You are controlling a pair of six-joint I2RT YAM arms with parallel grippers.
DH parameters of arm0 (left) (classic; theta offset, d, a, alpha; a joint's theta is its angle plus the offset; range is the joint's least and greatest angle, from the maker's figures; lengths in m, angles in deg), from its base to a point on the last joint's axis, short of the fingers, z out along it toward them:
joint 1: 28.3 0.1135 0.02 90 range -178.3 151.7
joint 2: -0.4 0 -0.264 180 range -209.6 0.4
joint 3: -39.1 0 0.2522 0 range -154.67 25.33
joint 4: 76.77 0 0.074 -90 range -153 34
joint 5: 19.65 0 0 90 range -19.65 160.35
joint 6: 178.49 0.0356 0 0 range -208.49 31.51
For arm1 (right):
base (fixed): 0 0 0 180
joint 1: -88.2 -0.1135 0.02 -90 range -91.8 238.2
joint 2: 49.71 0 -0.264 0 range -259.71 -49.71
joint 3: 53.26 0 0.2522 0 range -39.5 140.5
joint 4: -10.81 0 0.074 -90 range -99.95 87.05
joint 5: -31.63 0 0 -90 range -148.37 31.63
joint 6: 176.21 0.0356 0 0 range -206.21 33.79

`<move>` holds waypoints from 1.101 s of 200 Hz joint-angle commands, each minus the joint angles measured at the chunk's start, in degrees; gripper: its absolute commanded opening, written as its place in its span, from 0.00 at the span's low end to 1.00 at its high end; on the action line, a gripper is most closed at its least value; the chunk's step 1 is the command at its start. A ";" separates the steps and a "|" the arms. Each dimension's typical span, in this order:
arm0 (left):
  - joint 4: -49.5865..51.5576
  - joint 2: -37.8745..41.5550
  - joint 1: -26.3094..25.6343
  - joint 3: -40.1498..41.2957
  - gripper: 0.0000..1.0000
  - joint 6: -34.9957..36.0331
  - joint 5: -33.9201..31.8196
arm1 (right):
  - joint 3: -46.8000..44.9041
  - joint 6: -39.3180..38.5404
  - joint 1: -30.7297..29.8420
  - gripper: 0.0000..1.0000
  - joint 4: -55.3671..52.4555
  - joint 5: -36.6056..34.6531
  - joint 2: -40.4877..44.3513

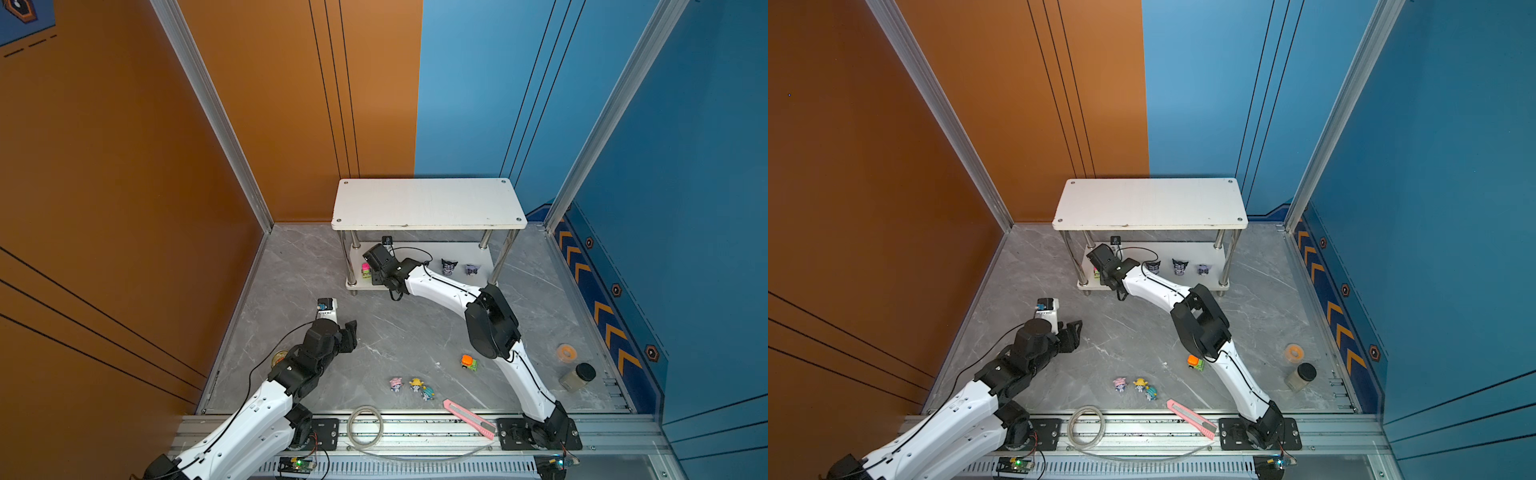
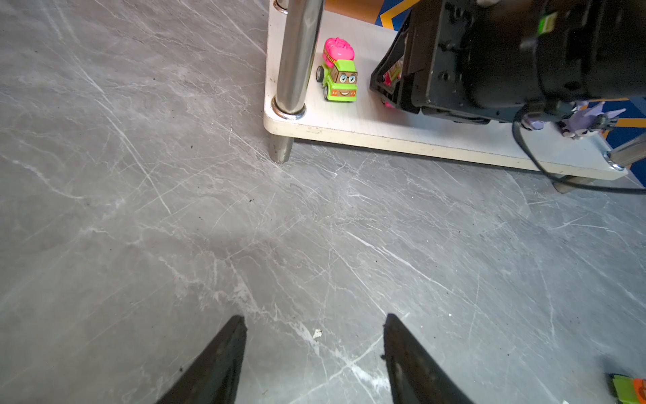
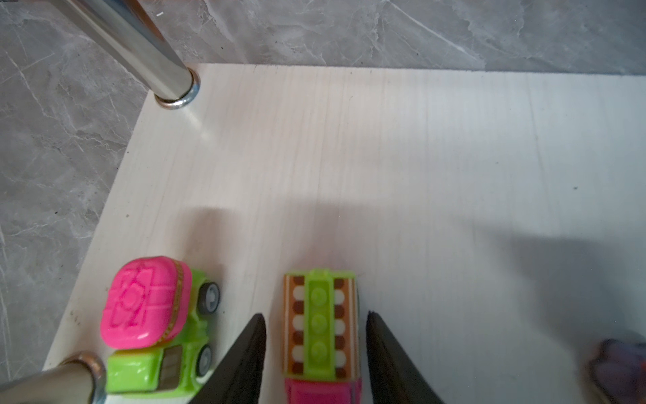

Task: Organize plastic toys on shelves
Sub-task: Place the plastic toy on the shelf.

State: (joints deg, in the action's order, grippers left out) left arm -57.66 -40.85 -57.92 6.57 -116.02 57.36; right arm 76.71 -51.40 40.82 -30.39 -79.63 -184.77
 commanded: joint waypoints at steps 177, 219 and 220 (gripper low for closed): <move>0.46 2.38 0.73 0.93 0.65 -0.42 0.74 | -16.67 4.40 -4.54 0.54 1.94 -1.22 13.13; 0.05 2.84 0.64 1.54 0.64 -1.14 1.65 | -24.83 5.02 -7.65 0.55 2.04 -3.27 21.87; -0.01 2.85 0.63 1.54 0.64 -1.13 1.65 | -24.95 5.06 -7.74 0.55 2.00 -3.40 22.09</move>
State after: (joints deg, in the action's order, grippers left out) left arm -57.62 -38.56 -57.92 6.90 -116.43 57.45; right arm 55.31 -47.58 34.83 -28.25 -79.87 -169.21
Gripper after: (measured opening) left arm 0.646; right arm 0.547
